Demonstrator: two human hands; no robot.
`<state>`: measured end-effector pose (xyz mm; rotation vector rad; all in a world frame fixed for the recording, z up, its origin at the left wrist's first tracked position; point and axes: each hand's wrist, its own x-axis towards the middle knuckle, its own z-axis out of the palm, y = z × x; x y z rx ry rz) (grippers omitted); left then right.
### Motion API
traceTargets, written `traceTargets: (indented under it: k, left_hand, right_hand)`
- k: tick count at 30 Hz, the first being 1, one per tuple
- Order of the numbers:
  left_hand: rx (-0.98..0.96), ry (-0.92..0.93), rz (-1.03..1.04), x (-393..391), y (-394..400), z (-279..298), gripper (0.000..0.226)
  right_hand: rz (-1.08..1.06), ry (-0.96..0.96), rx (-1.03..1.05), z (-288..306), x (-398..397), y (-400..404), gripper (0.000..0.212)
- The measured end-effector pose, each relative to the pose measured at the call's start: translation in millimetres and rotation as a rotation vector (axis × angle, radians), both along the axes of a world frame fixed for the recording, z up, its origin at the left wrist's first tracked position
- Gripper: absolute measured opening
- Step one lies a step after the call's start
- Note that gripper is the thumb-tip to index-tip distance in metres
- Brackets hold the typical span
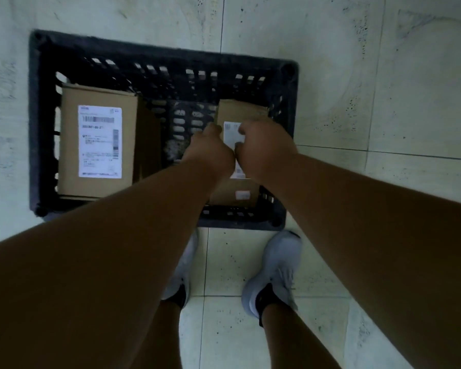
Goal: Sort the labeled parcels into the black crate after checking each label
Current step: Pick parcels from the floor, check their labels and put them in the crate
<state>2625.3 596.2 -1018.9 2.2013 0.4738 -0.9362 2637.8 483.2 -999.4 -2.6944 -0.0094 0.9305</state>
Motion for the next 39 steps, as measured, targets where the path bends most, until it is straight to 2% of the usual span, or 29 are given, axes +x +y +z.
traceTargets:
  k: [3,6,9,15,20,25,28,31,34,39]
  left_hand:
    - [-0.02,-0.22,-0.1,-9,3,73,0.042]
    - [-0.053,-0.435,-0.048,0,-5,166,0.041]
    - [-0.195,-0.449,-0.013,8,-17,271,0.041]
    - [-0.315,-0.645,-0.147,27,-71,476,0.041]
    - [-0.319,-0.786,-0.383,8,-132,593,0.041]
    - [-0.301,-0.823,-0.56,-44,-193,642,0.037]
    - [-0.258,-0.848,-0.544,-61,-223,645,0.036]
    - [-0.293,-0.868,-0.544,-66,-280,648,0.036]
    - [-0.339,-0.865,-0.542,-81,-346,652,0.037]
    - [-0.391,-0.829,-0.609,-104,-420,646,0.036]
  right_hand:
    - [-0.077,-0.178,0.105,71,-9,-1,0.028]
    - [-0.155,-0.405,0.17,161,-6,-14,0.027]
    - [-0.216,-0.55,0.204,261,-13,-26,0.027]
    - [-0.348,-0.744,0.142,462,-30,-57,0.043]
    - [-0.565,-0.847,0.05,572,-65,-106,0.04]
    - [-0.641,-0.84,-0.074,617,-122,-177,0.033]
    - [-0.626,-0.803,-0.057,631,-158,-217,0.037]
    - [-0.675,-0.82,-0.126,651,-183,-291,0.041]
    - [-0.779,-0.831,-0.2,666,-210,-368,0.044]
    - [-0.973,-0.772,-0.145,659,-231,-448,0.045]
